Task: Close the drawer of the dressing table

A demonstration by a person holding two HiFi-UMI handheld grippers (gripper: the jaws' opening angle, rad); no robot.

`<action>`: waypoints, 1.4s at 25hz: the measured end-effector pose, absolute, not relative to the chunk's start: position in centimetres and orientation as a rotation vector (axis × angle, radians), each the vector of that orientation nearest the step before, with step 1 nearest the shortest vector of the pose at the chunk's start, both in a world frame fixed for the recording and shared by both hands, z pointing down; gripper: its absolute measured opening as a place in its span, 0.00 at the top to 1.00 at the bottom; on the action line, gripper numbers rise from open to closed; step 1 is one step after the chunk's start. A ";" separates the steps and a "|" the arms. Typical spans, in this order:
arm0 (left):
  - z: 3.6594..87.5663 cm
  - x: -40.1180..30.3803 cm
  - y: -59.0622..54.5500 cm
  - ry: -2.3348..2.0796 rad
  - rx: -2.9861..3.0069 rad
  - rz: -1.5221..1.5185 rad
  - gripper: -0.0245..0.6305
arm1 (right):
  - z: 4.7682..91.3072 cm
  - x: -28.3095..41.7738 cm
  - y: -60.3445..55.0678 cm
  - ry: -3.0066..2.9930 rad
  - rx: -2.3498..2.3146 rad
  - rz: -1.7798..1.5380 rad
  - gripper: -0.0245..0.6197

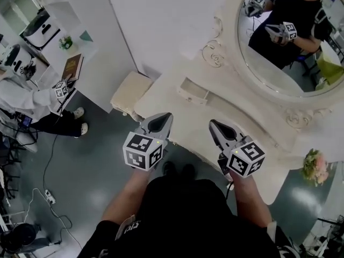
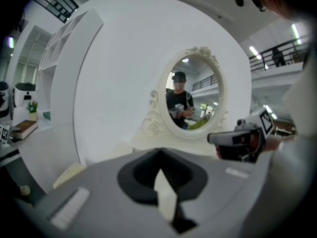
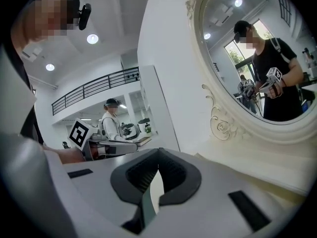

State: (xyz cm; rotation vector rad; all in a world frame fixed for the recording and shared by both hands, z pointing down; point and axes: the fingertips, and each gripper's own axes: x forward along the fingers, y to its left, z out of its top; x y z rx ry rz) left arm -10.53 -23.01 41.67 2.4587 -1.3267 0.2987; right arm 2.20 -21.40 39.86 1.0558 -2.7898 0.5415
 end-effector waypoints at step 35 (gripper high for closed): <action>54.6 -5.3 -34.1 -1.067 2.399 0.569 0.90 | 45.5 2.9 -26.9 -2.710 1.170 0.712 0.97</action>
